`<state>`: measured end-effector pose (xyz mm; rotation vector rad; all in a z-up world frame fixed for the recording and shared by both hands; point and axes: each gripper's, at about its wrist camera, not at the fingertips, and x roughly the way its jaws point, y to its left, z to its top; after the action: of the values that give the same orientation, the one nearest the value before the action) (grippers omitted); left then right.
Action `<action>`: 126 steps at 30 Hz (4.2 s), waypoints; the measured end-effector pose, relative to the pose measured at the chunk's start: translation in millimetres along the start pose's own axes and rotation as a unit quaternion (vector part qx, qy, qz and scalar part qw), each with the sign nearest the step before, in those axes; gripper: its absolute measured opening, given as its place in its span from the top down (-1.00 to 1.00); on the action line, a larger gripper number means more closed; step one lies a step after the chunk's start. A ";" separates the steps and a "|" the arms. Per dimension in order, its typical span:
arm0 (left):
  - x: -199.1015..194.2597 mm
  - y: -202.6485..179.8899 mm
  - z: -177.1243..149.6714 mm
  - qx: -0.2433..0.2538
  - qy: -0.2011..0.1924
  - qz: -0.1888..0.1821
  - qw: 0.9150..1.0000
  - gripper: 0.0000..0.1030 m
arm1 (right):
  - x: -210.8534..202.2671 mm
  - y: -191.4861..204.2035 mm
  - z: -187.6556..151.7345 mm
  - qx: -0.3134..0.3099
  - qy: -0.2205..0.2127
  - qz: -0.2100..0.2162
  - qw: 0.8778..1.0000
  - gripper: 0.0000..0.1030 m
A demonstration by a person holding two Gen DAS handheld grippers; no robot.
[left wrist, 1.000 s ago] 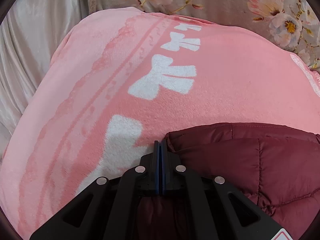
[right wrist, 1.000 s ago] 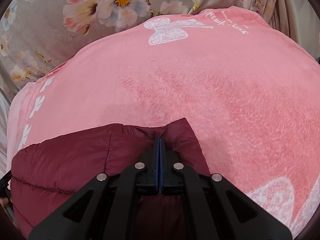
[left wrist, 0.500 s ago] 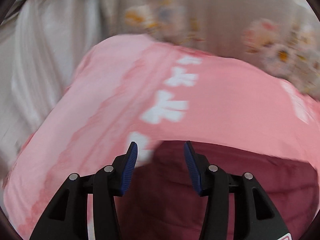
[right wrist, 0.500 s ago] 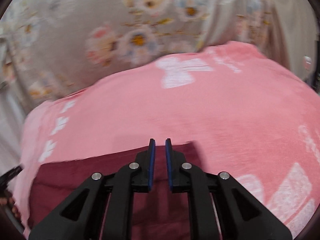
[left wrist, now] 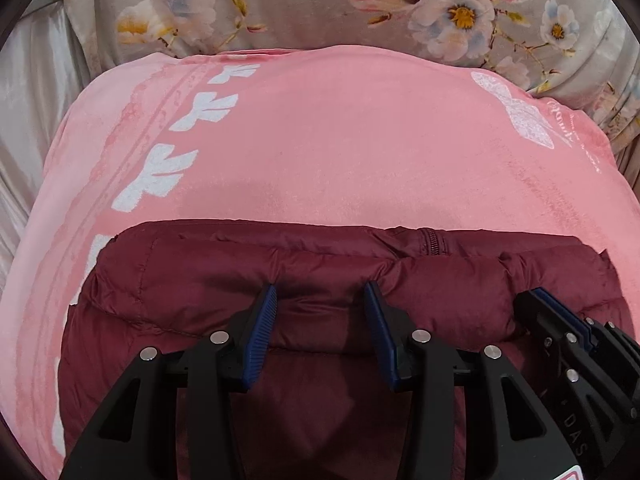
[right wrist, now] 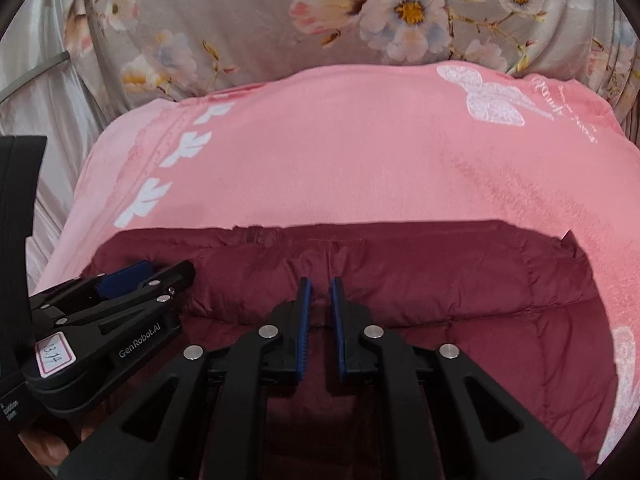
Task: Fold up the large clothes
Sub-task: 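Grasp the jacket's quilted edge with both grippers side by side, then lift the jacket edge with both grippers and fold it over the bundle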
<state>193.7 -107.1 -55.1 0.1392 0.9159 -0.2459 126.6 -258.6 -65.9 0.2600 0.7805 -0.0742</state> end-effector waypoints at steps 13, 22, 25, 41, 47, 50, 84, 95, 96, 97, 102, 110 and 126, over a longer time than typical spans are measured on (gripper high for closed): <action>19.5 -8.9 -12.9 0.005 -0.028 0.020 0.999 0.14 | 22.8 -0.3 -12.3 0.010 0.010 0.003 1.000 0.85; 21.4 -13.2 -15.6 0.011 -0.038 0.030 0.999 0.13 | 25.5 -1.2 -13.5 0.011 0.010 0.004 1.000 0.85; 21.5 -13.1 -15.6 0.011 -0.038 0.030 0.999 0.12 | 25.5 -1.5 -13.7 0.009 0.010 0.002 1.000 0.85; 17.1 -7.8 -13.9 -0.004 -0.038 0.014 0.999 0.05 | 14.6 -12.0 -14.9 0.041 -0.016 0.005 0.999 0.85; -37.6 8.0 -35.2 -0.019 -0.049 -0.009 0.999 0.01 | -43.1 7.4 -35.6 0.017 -0.040 0.013 0.999 0.76; -61.4 10.4 -54.9 -0.027 -0.059 -0.007 0.998 -0.04 | -57.9 25.0 -52.5 -0.008 -0.035 0.025 0.999 0.74; -44.9 3.2 -100.7 -0.022 -0.054 0.034 0.998 -0.18 | -38.1 37.0 -86.4 -0.016 -0.003 0.004 1.000 0.67; -125.7 116.9 -154.8 -0.143 -0.026 -0.037 0.989 -0.36 | -88.1 72.0 -110.7 -0.026 0.006 0.060 0.998 0.60; -126.2 136.7 -162.9 -0.175 -0.016 -0.041 0.984 -0.36 | -88.6 76.2 -113.5 -0.030 0.011 0.062 0.998 0.60; -126.0 149.4 -168.5 -0.198 -0.009 -0.047 0.979 -0.36 | -87.7 81.3 -118.3 -0.038 0.016 0.060 0.997 0.60; -103.7 197.0 -186.5 -0.305 0.025 -0.086 0.948 -0.36 | -80.3 92.8 -130.0 -0.055 0.018 0.041 0.997 0.60; -94.2 181.7 -165.9 -0.306 0.012 -0.152 0.940 0.03 | -75.1 92.9 -137.9 -0.062 0.006 0.035 0.997 0.60; -218.1 82.3 -102.1 -0.097 -0.118 -0.202 0.967 0.86 | -94.4 63.1 -152.0 -0.010 0.025 0.073 0.997 0.65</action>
<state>10.3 27.9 58.5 -0.2583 0.7195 -0.5369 -34.4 -161.1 -90.0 0.3003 0.8090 0.0775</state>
